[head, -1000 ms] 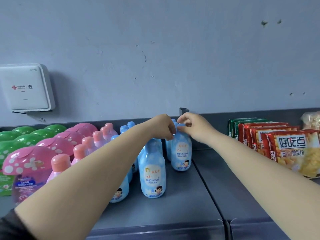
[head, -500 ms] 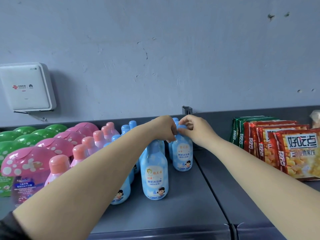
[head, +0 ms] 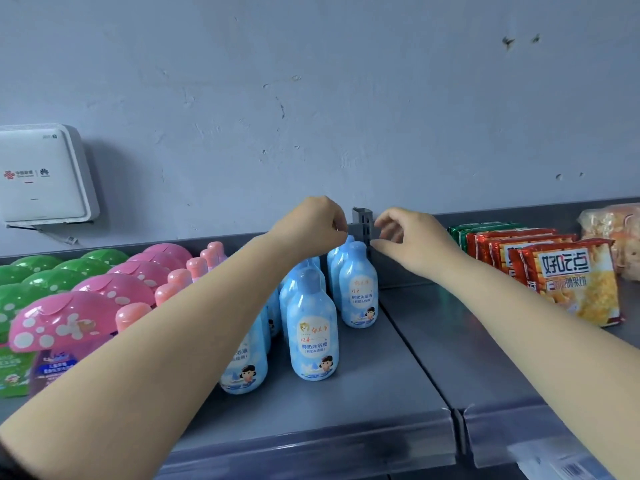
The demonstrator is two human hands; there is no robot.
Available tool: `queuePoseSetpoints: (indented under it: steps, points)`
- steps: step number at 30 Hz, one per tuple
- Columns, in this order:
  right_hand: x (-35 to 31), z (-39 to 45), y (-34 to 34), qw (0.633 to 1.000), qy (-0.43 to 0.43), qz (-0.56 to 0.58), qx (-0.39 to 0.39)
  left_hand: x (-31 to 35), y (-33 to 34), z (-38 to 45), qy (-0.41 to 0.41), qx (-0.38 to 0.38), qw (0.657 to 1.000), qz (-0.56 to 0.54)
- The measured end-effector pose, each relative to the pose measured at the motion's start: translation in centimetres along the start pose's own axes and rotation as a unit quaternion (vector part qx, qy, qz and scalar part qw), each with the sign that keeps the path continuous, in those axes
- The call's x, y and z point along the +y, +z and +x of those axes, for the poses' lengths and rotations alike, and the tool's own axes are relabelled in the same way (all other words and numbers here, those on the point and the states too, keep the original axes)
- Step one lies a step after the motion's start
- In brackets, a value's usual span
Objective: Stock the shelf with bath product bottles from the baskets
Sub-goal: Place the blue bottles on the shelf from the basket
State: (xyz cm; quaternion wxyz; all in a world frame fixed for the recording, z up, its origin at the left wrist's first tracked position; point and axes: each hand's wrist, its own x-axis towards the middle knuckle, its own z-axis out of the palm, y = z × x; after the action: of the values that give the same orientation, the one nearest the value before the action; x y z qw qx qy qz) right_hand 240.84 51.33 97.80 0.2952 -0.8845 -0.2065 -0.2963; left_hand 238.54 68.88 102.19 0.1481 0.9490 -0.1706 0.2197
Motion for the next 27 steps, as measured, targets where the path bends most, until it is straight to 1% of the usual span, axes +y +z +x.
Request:
queuePoseSetpoints:
  steps: [2, 5, 8, 12, 15, 19, 21, 22, 23, 27]
  points:
    - [-0.8, -1.4, -0.9, 0.995, -0.024, -0.101, 0.009, 0.6, -0.4, -1.0, 0.014, 0.020, 0.999, 0.030]
    - [-1.8, -3.6, -1.9, 0.965, -0.070, -0.253, 0.003, 1.5, -0.2, -2.7, 0.027, 0.039, 0.996, 0.078]
    - [-2.8, -6.0, -2.6, 0.940, -0.078, -0.331, -0.017, 2.7, 0.8, -4.5, 0.065, 0.050, 0.989, 0.119]
    - [-3.7, -10.4, -3.6, 0.916, -0.073, -0.393, -0.023, 4.6, 3.0, -7.2, 0.136, 0.047, 0.978, 0.150]
    - [-3.9, -14.4, -4.4, 0.899, -0.051, -0.432, -0.045, 6.5, 5.0, -9.6, 0.207, 0.035, 0.966, 0.151]
    - [-3.7, -20.3, -5.6, 0.879, 0.020, -0.468, -0.085, 9.2, 8.2, -12.2, 0.279, 0.022, 0.951, 0.131]
    - [-3.3, -23.5, -6.1, 0.870, 0.044, -0.482, -0.090, 10.8, 9.8, -13.6, 0.300, 0.001, 0.948, 0.112]
    - [-3.0, -25.1, -6.4, 0.859, 0.055, -0.500, -0.098, 11.8, 10.7, -14.3, 0.315, -0.010, 0.943, 0.105]
    - [-2.9, -26.7, -6.8, 0.850, 0.067, -0.512, -0.106, 12.8, 11.7, -15.1, 0.333, -0.021, 0.937, 0.102]
    - [-1.5, -33.8, -8.0, 0.834, 0.134, -0.516, -0.140, 17.0, 15.5, -18.7, 0.402, -0.081, 0.909, 0.078]
